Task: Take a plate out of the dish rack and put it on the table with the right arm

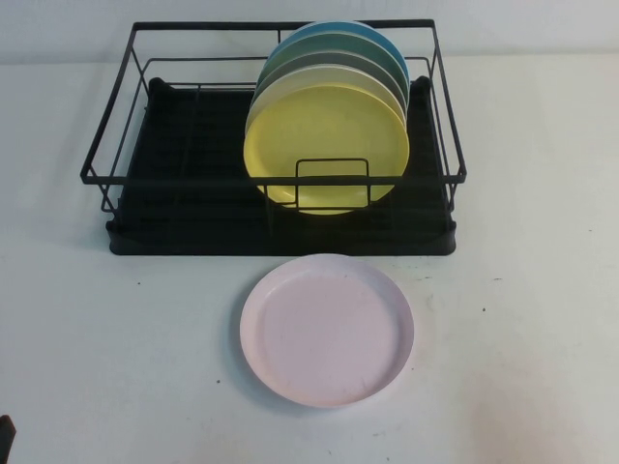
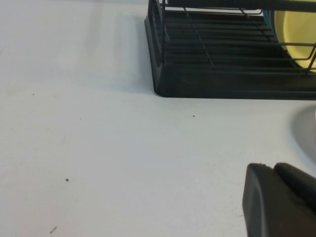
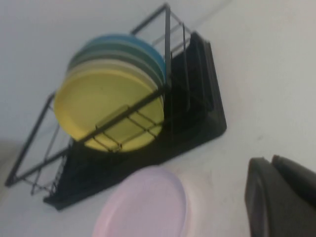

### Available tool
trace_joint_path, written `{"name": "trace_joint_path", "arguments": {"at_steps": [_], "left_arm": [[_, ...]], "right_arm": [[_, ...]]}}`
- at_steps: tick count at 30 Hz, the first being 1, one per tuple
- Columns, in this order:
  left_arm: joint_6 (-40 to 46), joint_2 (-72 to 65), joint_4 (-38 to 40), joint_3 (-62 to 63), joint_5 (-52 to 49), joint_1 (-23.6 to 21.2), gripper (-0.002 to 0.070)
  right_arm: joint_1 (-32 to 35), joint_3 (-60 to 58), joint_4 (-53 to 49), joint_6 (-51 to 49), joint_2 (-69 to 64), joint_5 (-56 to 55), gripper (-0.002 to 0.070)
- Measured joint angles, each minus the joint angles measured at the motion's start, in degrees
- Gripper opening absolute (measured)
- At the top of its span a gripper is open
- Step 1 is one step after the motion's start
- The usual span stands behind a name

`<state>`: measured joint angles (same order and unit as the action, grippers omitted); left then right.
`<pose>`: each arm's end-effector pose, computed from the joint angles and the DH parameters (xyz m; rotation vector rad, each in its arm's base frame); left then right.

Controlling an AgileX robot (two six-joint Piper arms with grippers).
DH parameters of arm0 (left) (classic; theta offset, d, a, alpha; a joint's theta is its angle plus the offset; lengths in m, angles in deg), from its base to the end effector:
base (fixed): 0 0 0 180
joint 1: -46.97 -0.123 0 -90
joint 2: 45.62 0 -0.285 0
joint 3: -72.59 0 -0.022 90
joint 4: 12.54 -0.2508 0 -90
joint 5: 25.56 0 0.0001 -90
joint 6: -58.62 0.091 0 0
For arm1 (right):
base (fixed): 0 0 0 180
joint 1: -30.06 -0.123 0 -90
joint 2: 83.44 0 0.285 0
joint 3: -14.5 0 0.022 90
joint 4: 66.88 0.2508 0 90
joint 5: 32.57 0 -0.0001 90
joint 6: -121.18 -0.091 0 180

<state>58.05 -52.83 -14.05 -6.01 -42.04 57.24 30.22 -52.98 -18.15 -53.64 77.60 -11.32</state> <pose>0.0539 -0.0091 0.1796 0.1682 1.7786 -0.1112 0.0654 0.0247 0.2366 0.4487 1.7601 0.7616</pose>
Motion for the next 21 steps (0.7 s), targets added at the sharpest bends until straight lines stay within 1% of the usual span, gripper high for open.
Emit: {"name": "trace_joint_path", "arguments": {"at_steps": [2,5,9,12,16,19,21], "left_arm": [[0.0,0.0,0.0,0.0,0.0,0.0,-0.0004],[0.0,0.0,0.0,0.0,0.0,0.0,-0.0004],[0.0,0.0,0.0,0.0,0.0,0.0,-0.0004],[0.0,0.0,0.0,0.0,0.0,0.0,-0.0004],[0.0,0.0,0.0,0.0,0.0,0.0,-0.0004],[0.0,0.0,0.0,0.0,0.0,0.0,-0.0004],[0.0,0.0,0.0,0.0,0.0,0.0,-0.0004]], "right_arm": [[0.0,5.6,-3.5,0.8,-7.6,5.6,-0.0018],[0.0,16.1,-7.3,4.7,-20.2,13.1,-0.0018],[0.0,29.5,-8.1,13.7,-36.9,19.8,-0.0018],[-2.4,37.3,-7.7,20.1,-46.2,18.4,-0.0018],[-11.1,47.1,-8.1,29.5,-57.4,13.8,-0.0018],[-15.9,55.3,-9.3,36.0,-65.9,12.9,-0.0017],[-17.7,59.8,-10.6,39.3,-70.6,12.4,-0.0011]]}}
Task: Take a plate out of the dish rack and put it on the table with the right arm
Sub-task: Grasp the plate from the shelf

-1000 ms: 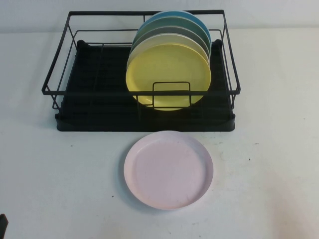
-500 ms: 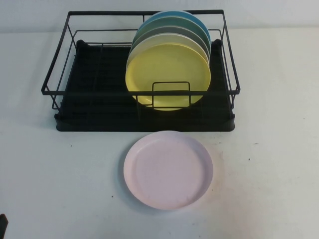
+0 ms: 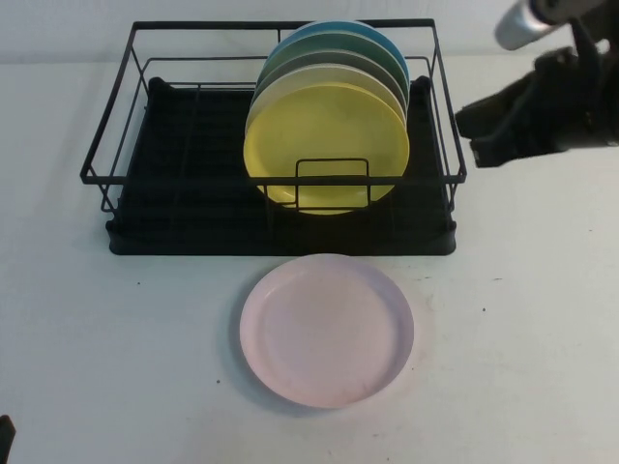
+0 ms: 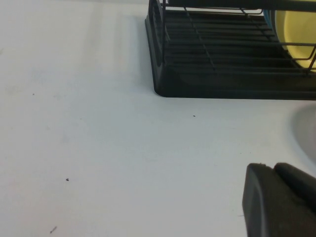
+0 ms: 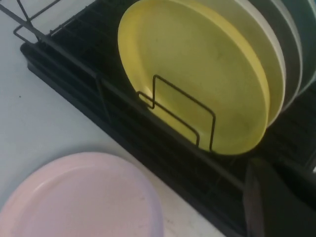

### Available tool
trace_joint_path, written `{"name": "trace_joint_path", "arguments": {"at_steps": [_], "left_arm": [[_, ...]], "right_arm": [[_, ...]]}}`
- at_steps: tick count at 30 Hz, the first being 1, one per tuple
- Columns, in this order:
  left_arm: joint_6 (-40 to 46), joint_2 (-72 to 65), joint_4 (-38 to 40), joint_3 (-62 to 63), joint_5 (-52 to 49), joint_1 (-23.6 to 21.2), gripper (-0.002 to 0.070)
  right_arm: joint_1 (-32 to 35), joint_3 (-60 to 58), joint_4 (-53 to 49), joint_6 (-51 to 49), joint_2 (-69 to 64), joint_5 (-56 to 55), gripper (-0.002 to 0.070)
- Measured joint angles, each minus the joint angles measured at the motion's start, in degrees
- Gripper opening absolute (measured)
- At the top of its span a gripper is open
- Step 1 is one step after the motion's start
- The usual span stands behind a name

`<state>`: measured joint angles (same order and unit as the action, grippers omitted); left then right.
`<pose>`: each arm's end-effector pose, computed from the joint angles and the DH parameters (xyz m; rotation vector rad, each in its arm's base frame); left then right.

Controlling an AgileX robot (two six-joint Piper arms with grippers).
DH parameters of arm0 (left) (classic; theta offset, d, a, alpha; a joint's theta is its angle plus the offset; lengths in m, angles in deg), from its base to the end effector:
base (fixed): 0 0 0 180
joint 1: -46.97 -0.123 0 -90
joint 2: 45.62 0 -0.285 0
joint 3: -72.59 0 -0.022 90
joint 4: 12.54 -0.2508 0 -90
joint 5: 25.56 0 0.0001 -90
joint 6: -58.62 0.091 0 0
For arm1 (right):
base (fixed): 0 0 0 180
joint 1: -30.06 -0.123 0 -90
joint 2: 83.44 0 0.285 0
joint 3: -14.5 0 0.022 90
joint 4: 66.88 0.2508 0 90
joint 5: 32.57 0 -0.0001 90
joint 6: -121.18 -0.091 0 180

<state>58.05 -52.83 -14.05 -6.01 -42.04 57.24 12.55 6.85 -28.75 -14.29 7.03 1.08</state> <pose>0.0539 -0.0091 0.1796 0.1682 1.7786 -0.1112 0.2952 0.1258 0.3496 -0.7317 2.0428 0.4411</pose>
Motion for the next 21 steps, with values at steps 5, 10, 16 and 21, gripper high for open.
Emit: {"name": "trace_joint_path", "arguments": {"at_steps": [5,10,16,21], "left_arm": [[0.0,0.0,0.0,0.0,0.0,0.0,-0.0004],[0.0,0.0,0.0,0.0,0.0,0.0,-0.0004],[0.0,0.0,0.0,0.0,0.0,0.0,-0.0004],[0.0,0.0,0.0,0.0,0.0,0.0,-0.0004]], "right_arm": [[-2.4,11.0,-1.8,8.8,-10.5,0.9,0.0071],[-4.2,19.7,-1.9,15.7,-17.9,4.1,0.0185],[-4.3,25.2,-1.8,20.5,-21.9,5.4,0.0209],[-4.8,25.8,-0.1,26.6,-23.9,5.1,0.0212]]}}
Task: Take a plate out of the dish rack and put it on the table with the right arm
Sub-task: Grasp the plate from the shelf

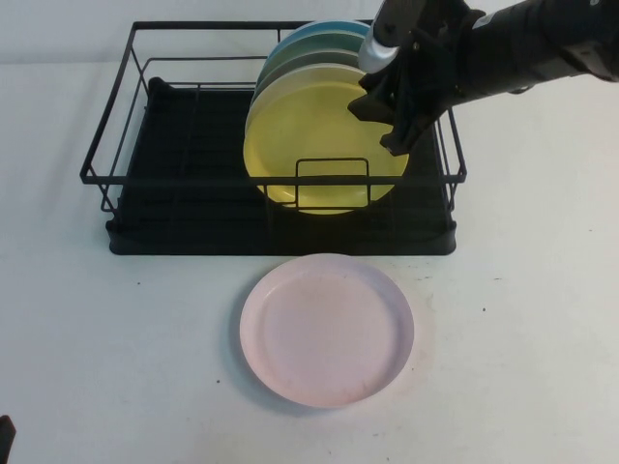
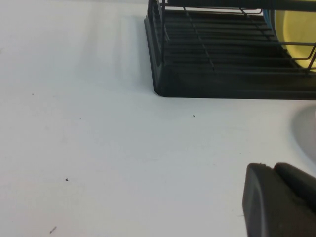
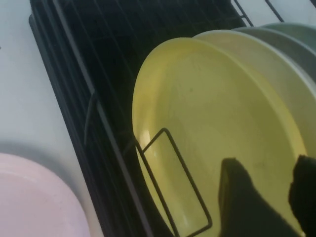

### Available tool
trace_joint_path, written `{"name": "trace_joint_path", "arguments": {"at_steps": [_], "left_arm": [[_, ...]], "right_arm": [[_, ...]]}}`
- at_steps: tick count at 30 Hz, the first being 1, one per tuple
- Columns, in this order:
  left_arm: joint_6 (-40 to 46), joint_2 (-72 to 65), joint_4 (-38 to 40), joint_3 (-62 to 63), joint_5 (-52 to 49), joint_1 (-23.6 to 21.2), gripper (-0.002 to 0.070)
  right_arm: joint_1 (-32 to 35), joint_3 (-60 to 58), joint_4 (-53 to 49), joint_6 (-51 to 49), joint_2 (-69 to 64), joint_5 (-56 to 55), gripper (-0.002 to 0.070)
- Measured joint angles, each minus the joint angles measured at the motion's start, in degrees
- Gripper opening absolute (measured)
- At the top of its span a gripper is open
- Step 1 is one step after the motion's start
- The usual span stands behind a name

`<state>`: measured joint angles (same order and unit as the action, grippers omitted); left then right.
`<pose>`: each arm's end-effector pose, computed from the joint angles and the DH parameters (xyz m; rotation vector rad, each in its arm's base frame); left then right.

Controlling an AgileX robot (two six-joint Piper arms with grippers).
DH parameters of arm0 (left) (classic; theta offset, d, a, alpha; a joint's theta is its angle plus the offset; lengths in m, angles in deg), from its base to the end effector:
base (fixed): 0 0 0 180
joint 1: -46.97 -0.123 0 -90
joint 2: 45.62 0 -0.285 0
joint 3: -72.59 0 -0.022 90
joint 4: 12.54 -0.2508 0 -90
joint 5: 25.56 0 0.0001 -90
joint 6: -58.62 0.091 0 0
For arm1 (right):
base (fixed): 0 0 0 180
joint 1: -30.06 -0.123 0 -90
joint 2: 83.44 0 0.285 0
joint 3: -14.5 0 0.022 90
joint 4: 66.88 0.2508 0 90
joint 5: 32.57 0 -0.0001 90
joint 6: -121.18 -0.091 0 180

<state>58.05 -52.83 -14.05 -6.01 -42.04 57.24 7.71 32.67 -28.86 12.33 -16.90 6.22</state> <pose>0.0539 -0.0091 0.1796 0.1682 1.7786 -0.1112 0.3858 0.1967 0.3319 -1.3040 1.7491 0.2688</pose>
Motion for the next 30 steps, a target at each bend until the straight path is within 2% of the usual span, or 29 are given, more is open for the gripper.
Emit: {"name": "trace_joint_path", "arguments": {"at_steps": [30], "left_arm": [[0.0,0.0,-0.1,0.0,0.0,0.0,-0.0004]], "right_arm": [[0.0,3.3,0.6,5.7,-5.7,-5.3,0.0213]]}}
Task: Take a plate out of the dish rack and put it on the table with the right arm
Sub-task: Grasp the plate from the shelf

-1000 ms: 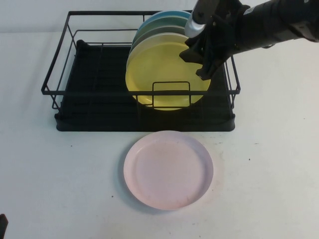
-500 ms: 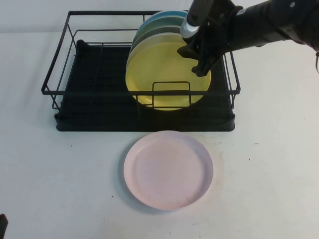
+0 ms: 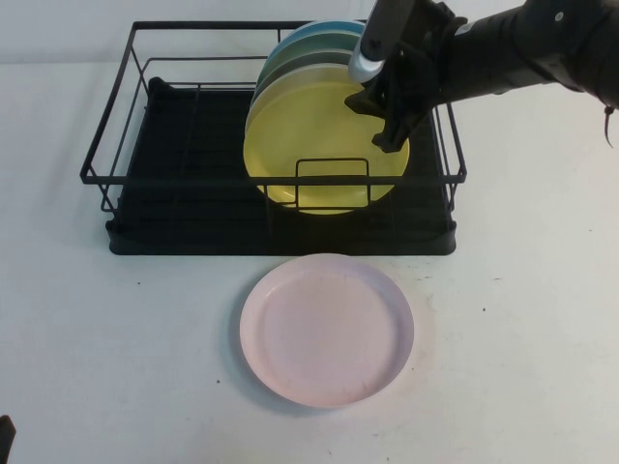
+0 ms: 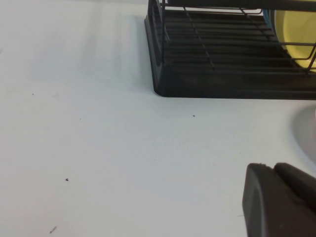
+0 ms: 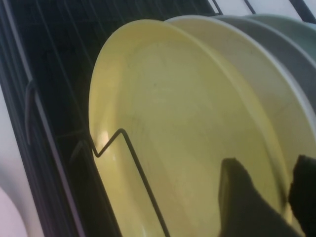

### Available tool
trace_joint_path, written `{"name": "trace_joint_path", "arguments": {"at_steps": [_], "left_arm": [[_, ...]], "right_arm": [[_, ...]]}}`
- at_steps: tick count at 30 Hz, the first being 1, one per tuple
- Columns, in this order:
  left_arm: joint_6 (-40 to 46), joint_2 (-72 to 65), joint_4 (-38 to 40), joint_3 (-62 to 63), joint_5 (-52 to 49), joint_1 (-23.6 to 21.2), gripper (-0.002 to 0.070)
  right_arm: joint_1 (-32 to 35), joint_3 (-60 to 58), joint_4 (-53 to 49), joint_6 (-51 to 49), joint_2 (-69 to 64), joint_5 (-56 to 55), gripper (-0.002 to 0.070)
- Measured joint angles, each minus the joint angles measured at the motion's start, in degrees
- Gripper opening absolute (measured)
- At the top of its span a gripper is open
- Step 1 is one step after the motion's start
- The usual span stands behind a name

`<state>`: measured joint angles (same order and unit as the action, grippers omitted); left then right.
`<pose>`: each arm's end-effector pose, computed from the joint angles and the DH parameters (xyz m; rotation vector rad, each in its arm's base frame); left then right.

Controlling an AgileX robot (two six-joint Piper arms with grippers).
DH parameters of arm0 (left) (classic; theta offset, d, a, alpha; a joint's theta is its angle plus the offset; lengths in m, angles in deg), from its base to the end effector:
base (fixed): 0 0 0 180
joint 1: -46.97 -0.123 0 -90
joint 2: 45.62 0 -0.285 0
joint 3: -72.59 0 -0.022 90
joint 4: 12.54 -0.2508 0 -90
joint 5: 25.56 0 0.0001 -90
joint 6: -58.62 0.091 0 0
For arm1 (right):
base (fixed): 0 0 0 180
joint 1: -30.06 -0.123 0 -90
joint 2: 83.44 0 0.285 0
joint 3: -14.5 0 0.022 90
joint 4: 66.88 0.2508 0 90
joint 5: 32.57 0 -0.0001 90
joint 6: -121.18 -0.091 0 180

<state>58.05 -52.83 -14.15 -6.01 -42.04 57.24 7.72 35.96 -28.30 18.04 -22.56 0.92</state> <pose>0.0539 -0.0090 0.1796 0.1693 1.7785 -0.1095 0.4137 0.2039 0.3113 -1.3221 1.6885 0.1713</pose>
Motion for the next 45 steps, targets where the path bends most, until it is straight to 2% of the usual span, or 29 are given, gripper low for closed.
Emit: {"name": "trace_joint_path", "arguments": {"at_steps": [25,30,33,39,45], "left_arm": [[0.0,0.0,0.0,0.0,0.0,0.0,-0.0004],[0.0,0.0,0.0,0.0,0.0,0.0,-0.0004],[0.0,0.0,0.0,0.0,0.0,0.0,-0.0004],[0.0,0.0,0.0,0.0,0.0,0.0,-0.0004],[0.0,0.0,0.0,0.0,0.0,0.0,-0.0004]], "right_arm": [[0.0,0.1,0.1,3.3,-3.6,-3.8,0.0211],[0.0,0.1,0.2,3.3,-4.4,-3.6,0.0160],[0.0,0.7,0.2,3.3,-4.4,-3.1,0.0077],[0.0,0.8,0.0,1.6,-1.2,-2.4,0.0076],[0.0,0.9,-0.3,-2.9,8.5,-1.2,0.0076]]}}
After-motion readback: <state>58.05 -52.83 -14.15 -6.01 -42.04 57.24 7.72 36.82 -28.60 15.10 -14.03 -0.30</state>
